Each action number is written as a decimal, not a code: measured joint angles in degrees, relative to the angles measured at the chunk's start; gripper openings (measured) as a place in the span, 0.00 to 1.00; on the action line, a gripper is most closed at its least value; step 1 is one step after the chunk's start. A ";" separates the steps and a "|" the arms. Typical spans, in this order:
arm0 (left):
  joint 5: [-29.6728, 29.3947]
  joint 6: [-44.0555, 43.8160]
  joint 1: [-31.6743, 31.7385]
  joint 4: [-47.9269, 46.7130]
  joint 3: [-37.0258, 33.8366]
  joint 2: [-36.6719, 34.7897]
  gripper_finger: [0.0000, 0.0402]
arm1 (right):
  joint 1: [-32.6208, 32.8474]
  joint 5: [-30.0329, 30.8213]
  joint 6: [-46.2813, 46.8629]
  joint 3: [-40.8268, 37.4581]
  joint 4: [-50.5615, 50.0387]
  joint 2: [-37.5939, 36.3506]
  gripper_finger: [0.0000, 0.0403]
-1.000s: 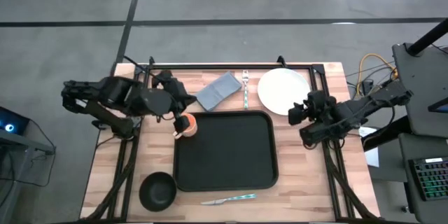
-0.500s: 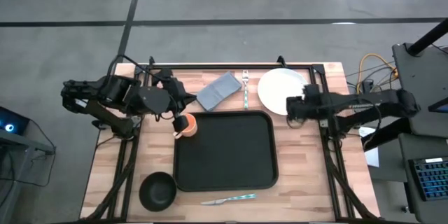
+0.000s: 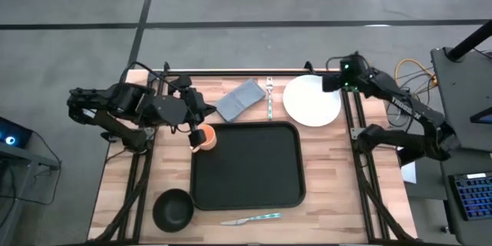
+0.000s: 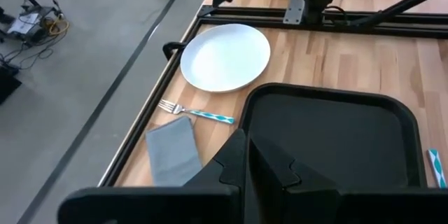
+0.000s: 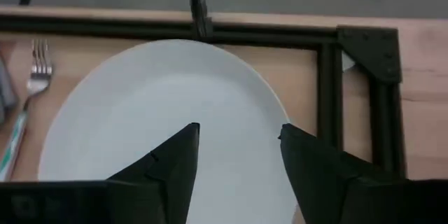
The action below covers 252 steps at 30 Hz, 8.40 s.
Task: Set up tray
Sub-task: Put the plate on the tray, then put the bowl on the tray
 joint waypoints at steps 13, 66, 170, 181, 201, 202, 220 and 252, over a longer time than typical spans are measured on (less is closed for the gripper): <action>3.25 -1.59 0.00 0.39 -0.02 0.14 0.00 | 5.23 7.74 14.06 -2.07 -12.28 3.53 0.42; 4.26 -1.70 0.00 0.43 -0.02 0.09 0.00 | 6.25 2.91 27.91 -12.90 -5.97 -0.42 0.02; -6.13 0.41 6.05 -2.02 -4.96 -13.94 0.00 | 51.20 -14.81 26.83 8.39 28.78 38.75 0.02; -6.11 0.19 6.05 -2.00 -4.81 -13.98 0.00 | 52.71 -16.84 27.65 9.66 31.58 45.72 0.02; -4.92 -0.03 6.05 -1.99 -4.81 -13.98 0.00 | 52.45 -16.69 22.57 11.78 27.11 45.12 0.02; -4.90 -0.02 6.05 -1.99 -4.81 -13.98 0.00 | 52.44 -16.66 22.53 11.78 27.11 45.09 0.02; -1.53 1.18 6.05 -2.00 -4.81 -13.98 0.00 | 50.35 -18.53 23.54 13.12 29.08 44.95 0.13; 32.06 -11.92 2.54 -0.83 -48.84 -40.35 0.00 | 52.84 -7.97 13.46 15.56 7.29 1.97 0.28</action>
